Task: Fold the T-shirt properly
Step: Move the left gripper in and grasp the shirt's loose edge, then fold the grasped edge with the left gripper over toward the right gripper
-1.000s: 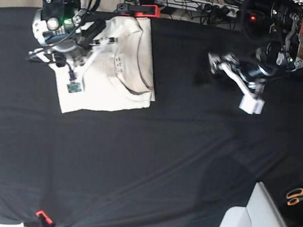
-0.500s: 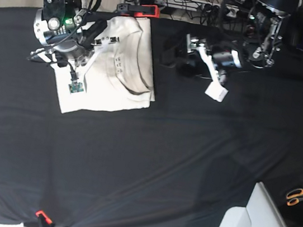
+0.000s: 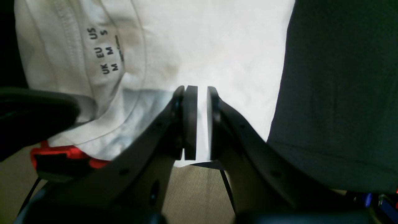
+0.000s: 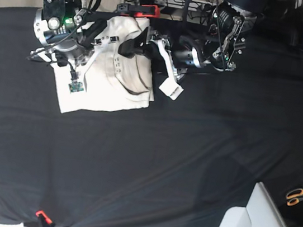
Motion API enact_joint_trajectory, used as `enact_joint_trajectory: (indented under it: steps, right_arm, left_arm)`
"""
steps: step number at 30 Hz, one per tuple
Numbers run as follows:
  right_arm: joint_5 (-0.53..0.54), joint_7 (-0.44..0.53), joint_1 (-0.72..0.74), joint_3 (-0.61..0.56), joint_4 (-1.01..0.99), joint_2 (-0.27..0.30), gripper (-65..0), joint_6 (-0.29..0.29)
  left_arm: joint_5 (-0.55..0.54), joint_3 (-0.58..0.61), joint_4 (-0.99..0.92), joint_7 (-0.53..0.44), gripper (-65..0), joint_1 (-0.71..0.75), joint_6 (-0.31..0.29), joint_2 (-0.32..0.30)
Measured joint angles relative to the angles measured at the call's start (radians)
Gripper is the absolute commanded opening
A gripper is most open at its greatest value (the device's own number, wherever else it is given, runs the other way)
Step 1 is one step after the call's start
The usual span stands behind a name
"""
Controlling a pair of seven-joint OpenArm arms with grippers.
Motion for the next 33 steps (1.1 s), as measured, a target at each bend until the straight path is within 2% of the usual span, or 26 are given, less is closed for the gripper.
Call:
enact_joint_trajectory:
  steps: [4,8,9,11,15,18,21,22,30,33]
  right_arm:
    - [0.0,0.0,0.0,0.0,0.0,0.0,-59.6,0.0]
    - [0.003,0.0,0.0,-0.002,0.0,0.014,-59.6,0.002]
    - [0.001,0.0,0.0,-0.002,0.0,0.019,-59.6,0.002]
    - [-0.004,0.0,0.0,0.003,0.0,0.021,-59.6,0.0]
    - [0.0,0.0,0.0,0.001,0.0,0.027,-59.6,0.001]
    - [0.0,0.0,0.0,0.001,0.0,0.035,-59.6,0.001]
    - [0.0,0.019,0.0,0.001,0.0,0.036,-59.6,0.0]
    - [0.001,0.027,-0.002,0.001,0.0,0.035,-59.6,0.001]
    - [0.0,0.039,-0.001,0.001,0.0,0.033,-59.6,0.002]
    - [0.0,0.039,0.0,0.001,0.0,0.033,-59.6,0.002]
  left_arm:
    - [-0.018,0.005,-0.083,-0.003,-1.2,-0.05,-0.015,0.01]
    - [-0.015,0.017,-0.132,-0.091,-1.6,-0.07,-0.015,0.01]
    - [-0.018,0.027,-0.148,-0.107,-3.9,-0.081,-0.015,0.007]
    - [-0.009,0.068,-0.183,-0.117,-11.0,-0.11,-0.015,0.0]
    - [0.023,0.113,-0.241,-0.19,-31.3,-0.138,-0.007,-0.006]
    - [0.035,0.121,-0.249,-0.181,-45.3,-0.145,-0.008,-0.005]
    - [0.031,0.121,-0.256,-0.18,-62.5,-0.151,-0.011,-0.005]
    - [0.031,0.121,-0.256,-0.18,-65.0,-0.151,-0.011,-0.005]
    - [0.032,0.12,-0.249,-0.165,-65.0,-0.159,-0.01,-0.004]
    - [0.053,0.131,-0.171,-0.124,-65.0,-0.146,0.026,-0.016]
